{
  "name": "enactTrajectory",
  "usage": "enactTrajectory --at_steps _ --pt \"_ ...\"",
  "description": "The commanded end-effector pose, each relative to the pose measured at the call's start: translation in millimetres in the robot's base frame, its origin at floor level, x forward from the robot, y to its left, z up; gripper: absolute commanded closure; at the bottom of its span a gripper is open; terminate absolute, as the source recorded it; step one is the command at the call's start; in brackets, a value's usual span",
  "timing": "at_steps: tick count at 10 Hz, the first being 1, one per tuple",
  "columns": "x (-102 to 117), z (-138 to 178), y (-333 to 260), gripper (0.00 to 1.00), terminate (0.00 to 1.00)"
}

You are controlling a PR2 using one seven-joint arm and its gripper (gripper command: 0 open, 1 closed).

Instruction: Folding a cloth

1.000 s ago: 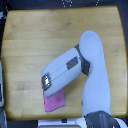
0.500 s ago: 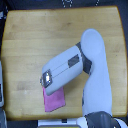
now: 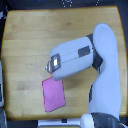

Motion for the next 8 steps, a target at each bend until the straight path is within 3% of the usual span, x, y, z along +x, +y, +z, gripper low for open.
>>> enactTrajectory --at_steps 1,8 --pt "60 50 -104 0.00 0.00" --pt "126 82 -221 0.00 0.00"
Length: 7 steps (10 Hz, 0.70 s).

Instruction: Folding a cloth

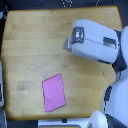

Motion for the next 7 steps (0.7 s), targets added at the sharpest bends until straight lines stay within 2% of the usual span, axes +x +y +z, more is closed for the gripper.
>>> enactTrajectory --at_steps 1,4,7 --pt "50 24 -95 0.00 0.00" --pt "48 39 -142 0.00 0.00" --pt "53 46 -160 0.00 0.00"
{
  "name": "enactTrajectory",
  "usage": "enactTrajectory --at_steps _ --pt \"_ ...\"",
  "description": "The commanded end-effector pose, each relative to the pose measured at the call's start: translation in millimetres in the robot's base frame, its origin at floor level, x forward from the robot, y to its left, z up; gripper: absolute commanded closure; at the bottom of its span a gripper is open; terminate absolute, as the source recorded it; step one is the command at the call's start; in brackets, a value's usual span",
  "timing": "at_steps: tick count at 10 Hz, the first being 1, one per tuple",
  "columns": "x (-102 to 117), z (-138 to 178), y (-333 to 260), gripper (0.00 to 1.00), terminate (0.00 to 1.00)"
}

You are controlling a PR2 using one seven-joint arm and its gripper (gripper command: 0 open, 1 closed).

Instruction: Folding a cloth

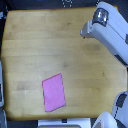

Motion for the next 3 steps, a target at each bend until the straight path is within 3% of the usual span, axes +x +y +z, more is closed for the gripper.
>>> enactTrajectory --at_steps 1,2,3 --pt "11 17 -51 0.00 0.00" --pt "13 18 -54 0.00 0.00" --pt "15 21 -63 0.00 1.00"
